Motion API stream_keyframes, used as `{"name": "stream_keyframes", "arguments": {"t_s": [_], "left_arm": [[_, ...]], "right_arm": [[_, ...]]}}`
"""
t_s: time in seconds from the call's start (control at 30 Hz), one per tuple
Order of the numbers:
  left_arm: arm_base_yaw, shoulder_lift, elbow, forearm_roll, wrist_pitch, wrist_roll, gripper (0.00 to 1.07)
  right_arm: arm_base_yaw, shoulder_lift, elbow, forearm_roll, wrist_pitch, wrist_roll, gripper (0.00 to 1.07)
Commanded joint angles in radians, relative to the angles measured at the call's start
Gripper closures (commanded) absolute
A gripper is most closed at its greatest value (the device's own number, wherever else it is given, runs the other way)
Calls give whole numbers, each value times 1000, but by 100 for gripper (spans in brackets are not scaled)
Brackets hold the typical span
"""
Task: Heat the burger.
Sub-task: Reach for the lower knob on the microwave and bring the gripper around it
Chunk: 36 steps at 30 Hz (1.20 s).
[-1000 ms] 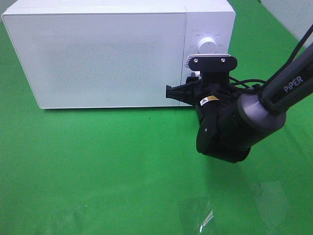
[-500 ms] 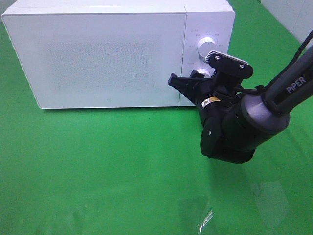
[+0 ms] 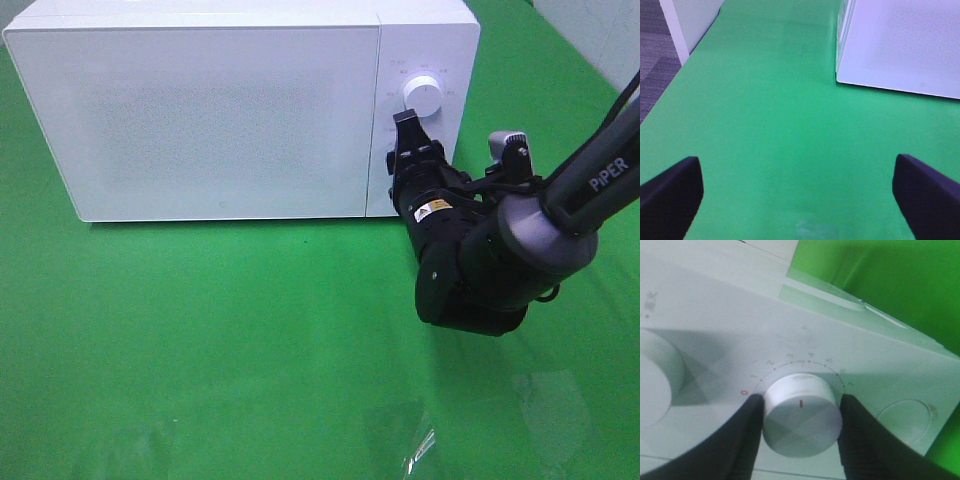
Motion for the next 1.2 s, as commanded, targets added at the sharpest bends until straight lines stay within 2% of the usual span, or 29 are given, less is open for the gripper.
{"name": "stream_keyframes", "arguments": {"t_s": [0.03,0.1,0.23,0.87,1.2], "left_arm": [[1,-17,2,-2,-2,-1,12],[1,-17,2,-2,-2,-1,12],[1,-17,2,-2,-2,-1,12],[1,-17,2,-2,-2,-1,12],[1,-17,2,-2,-2,-1,12]], "right_arm": [[9,-17,-39,-231,-134,124,107],[9,-17,-39,-246,-137,279,107],[9,-17,-39,-260,-167,348,107],[6,-17,-39,-258,-212,337,107],[6,-17,-39,-223,-207,336,94]]}}
